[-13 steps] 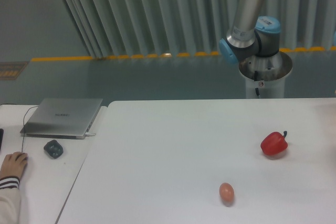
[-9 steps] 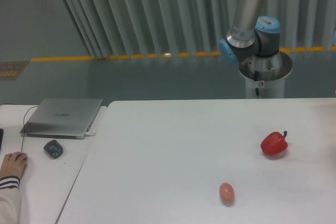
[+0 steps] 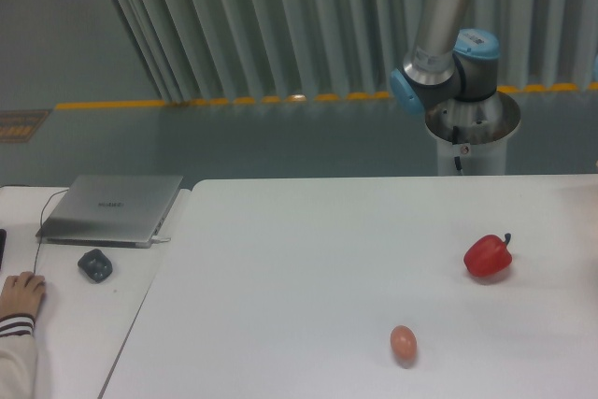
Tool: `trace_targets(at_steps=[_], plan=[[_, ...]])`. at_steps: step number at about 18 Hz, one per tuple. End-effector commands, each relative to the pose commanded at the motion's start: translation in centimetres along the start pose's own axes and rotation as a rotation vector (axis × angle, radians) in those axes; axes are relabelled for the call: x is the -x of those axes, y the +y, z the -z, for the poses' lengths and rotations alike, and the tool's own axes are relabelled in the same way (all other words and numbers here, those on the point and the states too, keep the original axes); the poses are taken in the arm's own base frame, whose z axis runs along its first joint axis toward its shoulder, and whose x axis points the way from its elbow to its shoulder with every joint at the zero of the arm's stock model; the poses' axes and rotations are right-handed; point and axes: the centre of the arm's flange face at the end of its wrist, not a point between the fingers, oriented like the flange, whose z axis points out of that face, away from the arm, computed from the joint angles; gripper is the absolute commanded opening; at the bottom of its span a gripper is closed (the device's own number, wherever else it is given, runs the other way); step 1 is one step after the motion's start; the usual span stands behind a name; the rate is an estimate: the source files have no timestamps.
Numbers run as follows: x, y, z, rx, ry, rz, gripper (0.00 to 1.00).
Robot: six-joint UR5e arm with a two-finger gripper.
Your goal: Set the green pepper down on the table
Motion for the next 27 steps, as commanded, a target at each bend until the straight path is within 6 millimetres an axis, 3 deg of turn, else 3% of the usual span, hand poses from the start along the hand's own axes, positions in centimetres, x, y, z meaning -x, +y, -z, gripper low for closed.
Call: trace_targets(at_steps=[4,16,21,27], plan=[[-0.5,1.4,-0.5,0.007,-0.035,0.086,1.0],[-2.3,8.2,-1.1,-0.078,-0.055,0.671,1.0],[-1.9,9.3,-2.9,-0.126,-0.04,0.886,1.0],[-2.4,10.2,-6.2,-0.122,-0.003,0.913,1.0]])
